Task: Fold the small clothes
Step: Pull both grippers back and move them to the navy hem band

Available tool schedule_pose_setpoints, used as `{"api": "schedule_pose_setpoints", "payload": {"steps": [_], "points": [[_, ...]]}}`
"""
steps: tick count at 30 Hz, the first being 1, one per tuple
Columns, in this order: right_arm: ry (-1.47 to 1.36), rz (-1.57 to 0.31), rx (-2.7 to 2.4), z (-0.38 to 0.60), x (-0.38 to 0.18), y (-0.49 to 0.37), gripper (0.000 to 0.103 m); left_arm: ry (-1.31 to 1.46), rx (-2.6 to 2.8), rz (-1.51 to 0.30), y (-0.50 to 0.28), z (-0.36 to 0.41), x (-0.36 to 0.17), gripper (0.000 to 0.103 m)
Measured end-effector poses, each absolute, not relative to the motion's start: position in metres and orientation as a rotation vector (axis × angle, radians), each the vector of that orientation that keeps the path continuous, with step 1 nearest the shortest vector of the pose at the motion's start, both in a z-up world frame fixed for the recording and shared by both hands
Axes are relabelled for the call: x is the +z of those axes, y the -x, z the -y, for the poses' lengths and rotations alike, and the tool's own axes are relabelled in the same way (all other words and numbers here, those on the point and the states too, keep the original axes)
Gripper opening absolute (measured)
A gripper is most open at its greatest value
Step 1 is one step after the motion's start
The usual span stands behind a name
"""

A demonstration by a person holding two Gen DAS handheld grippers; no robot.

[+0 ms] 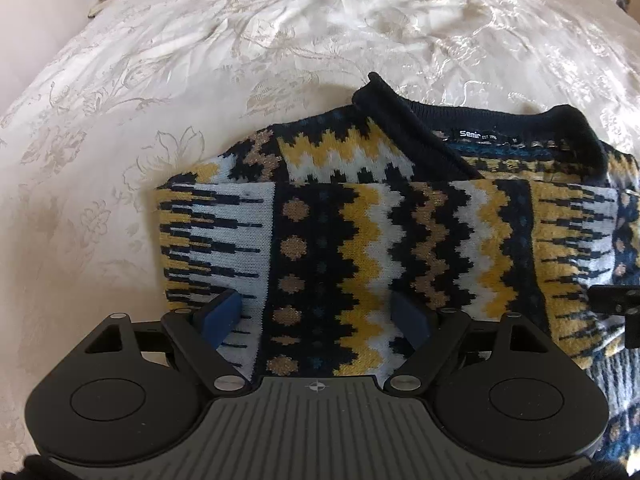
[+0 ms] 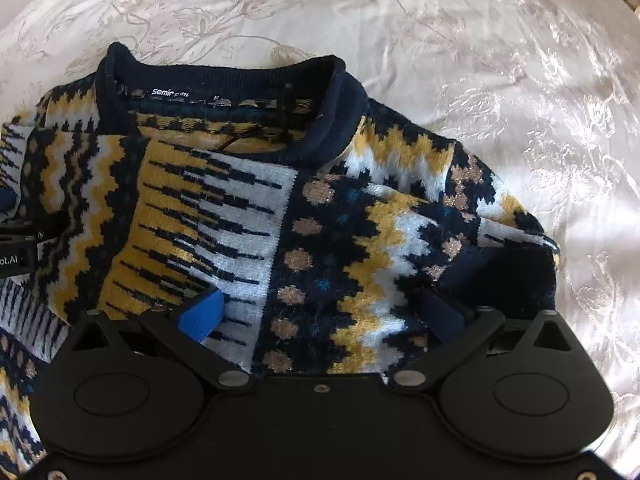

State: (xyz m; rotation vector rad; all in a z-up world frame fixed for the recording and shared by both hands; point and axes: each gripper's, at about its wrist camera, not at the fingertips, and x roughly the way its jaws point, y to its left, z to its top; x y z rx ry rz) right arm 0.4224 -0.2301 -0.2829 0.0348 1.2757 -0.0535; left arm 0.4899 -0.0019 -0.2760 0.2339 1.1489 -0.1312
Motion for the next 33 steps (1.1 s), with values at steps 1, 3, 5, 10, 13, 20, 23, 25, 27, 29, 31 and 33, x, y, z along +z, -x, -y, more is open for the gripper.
{"api": "schedule_pose_setpoints", "payload": {"steps": [1, 3, 5, 10, 13, 20, 23, 25, 27, 29, 31, 33], "points": [[-0.041, -1.281, -0.048, 0.232, -0.283, -0.425, 0.103, -0.234, -0.139, -1.161, -0.492, 0.002, -0.275, 0.082], [-0.038, -1.285, -0.039, 0.233, -0.282, -0.426, 0.103, -0.243, -0.157, -1.19, -0.498, 0.002, -0.273, 0.082], [-0.016, -1.271, -0.035, 0.234, -0.277, -0.426, 0.101, -0.257, -0.162, -1.199, -0.505, 0.005, -0.268, 0.075], [0.054, -1.122, -0.052, 0.226, -0.235, -0.398, 0.098, -0.323, -0.176, -1.072, -0.481, 0.011, -0.235, 0.055], [0.015, -1.026, -0.064, 0.224, -0.207, -0.368, 0.098, -0.274, -0.187, -0.974, -0.452, 0.008, -0.205, 0.055], [-0.038, -0.845, -0.098, 0.215, -0.153, -0.297, 0.098, -0.081, -0.181, -0.821, -0.382, -0.012, -0.142, 0.055], [-0.043, -0.755, -0.117, 0.211, -0.132, -0.265, 0.1, -0.081, -0.148, -0.787, -0.351, -0.016, -0.123, 0.055], [-0.05, -0.693, -0.122, 0.208, -0.123, -0.244, 0.102, -0.096, -0.103, -0.763, -0.332, -0.019, -0.113, 0.055], [-0.067, -0.666, -0.119, 0.206, -0.116, -0.229, 0.102, -0.144, -0.057, -0.725, -0.314, -0.019, -0.108, 0.055], [-0.103, -0.644, -0.094, 0.204, -0.113, -0.212, 0.102, -0.169, -0.065, -0.691, -0.295, -0.021, -0.104, 0.055], [-0.128, -0.638, -0.103, 0.199, -0.111, -0.2, 0.102, -0.152, -0.128, -0.684, -0.277, -0.026, -0.101, 0.055], [-0.114, -0.65, -0.121, 0.188, -0.11, -0.189, 0.102, -0.124, -0.178, -0.682, -0.263, -0.031, -0.1, 0.055]]}}
